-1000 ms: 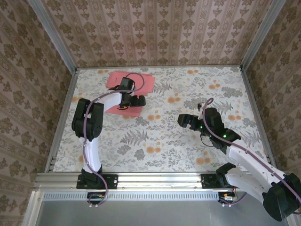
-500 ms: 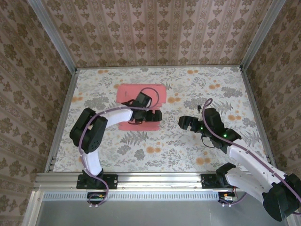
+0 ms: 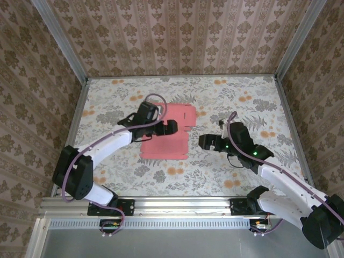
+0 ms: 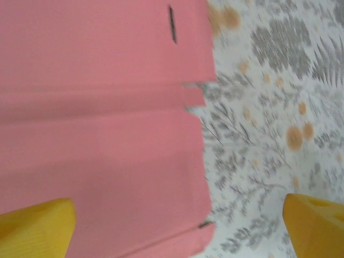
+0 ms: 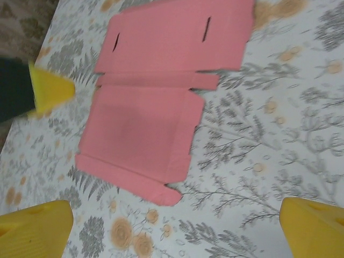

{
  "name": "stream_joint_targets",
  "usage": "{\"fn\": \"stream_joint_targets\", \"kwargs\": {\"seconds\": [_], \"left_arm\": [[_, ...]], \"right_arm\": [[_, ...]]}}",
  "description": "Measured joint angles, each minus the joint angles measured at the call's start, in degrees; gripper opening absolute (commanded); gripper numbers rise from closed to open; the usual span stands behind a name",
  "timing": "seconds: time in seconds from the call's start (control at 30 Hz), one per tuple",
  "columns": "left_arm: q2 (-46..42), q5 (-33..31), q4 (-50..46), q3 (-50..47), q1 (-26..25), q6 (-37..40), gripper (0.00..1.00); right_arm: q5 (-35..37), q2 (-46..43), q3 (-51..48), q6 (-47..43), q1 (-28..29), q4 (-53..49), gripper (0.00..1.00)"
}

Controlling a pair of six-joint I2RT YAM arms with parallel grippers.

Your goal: Fold the paper box

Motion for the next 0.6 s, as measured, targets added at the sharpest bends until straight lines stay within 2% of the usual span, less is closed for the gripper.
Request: {"fn": "stream_joint_targets", "kwargs": {"seconds": [0.23,0.4,0.6], "left_arm": [[5.0,2.1,-4.6,5.7,14.1,7.6,0.86],[12.7,2.1,-7.6,12.1,18.5,12.4,0.77],[23.4,0.0,-12.3,21.3,21.0,17.4,0.74]], "right_arm": [[0.7,4.5,0.2,0.3,7.3,2.8,1.0],[1.4,5.9,0.8,0.3,9.7,4.5,1.0],[2.3,5.9,1.7,0.3,10.5,4.6,1.0]]}}
